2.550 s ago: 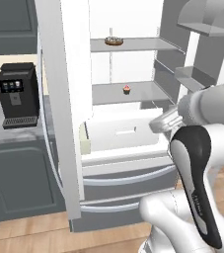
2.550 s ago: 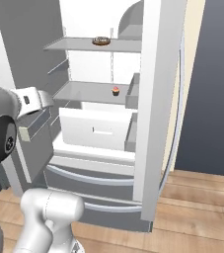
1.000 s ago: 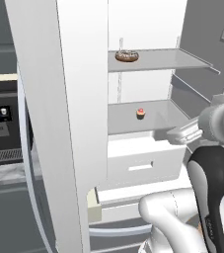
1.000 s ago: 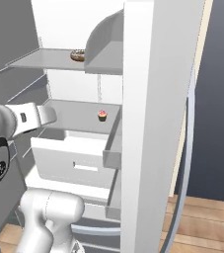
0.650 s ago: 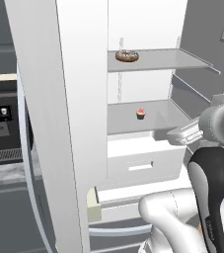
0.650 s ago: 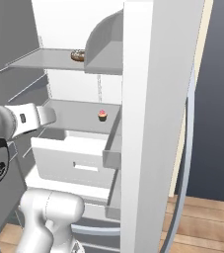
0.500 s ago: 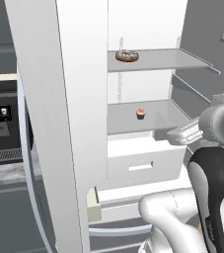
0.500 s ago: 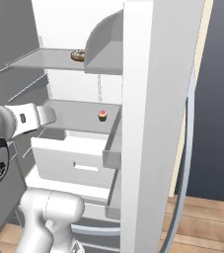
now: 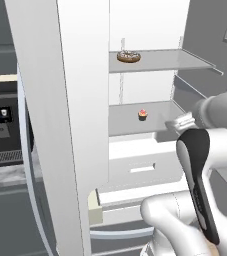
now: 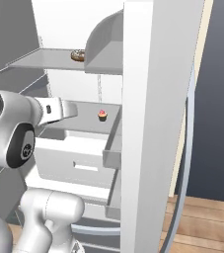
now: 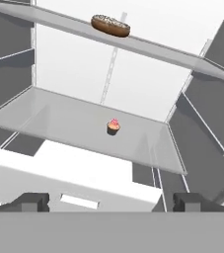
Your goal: Take the donut and cupcake from the fridge and place them on the empty tray on the dining counter.
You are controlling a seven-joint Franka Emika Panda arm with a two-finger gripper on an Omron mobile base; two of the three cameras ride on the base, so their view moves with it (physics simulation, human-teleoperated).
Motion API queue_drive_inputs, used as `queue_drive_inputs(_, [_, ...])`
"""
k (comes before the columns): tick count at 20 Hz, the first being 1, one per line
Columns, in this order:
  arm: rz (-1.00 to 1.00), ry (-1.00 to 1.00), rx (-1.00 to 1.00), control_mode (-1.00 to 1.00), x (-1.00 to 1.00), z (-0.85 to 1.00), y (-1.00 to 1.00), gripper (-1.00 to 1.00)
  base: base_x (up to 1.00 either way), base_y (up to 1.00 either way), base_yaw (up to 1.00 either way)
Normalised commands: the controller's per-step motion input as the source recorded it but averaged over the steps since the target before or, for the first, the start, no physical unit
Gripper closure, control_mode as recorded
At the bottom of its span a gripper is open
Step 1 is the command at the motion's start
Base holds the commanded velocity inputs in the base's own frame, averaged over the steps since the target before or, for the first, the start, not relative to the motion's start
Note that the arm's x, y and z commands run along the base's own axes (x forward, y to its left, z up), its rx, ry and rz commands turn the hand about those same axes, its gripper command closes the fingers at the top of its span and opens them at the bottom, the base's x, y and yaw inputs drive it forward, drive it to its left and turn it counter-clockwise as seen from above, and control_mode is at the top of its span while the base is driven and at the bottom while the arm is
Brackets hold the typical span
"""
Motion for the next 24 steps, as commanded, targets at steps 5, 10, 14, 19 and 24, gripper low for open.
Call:
queue_drive_inputs(5, [0.0,-0.01,0.01,-1.0,0.29,-0.15,0.0,-1.0,0.0,0.0,0.0])
queue_drive_inputs(10, [0.0,0.0,0.09,-1.0,0.22,-0.3,-0.03,-1.0,0.0,0.0,0.0])
queue_drive_inputs(14, [0.0,0.02,0.12,-1.0,0.34,-0.02,0.0,-1.0,0.0,0.0,0.0])
queue_drive_inputs(19, [-0.09,0.08,0.06,-1.0,0.49,-0.02,0.0,-1.0,0.0,0.0,0.0])
queue_drive_inputs(24, [-0.04,0.18,0.08,-1.0,0.5,-0.18,-0.02,-1.0,0.0,0.0,0.0])
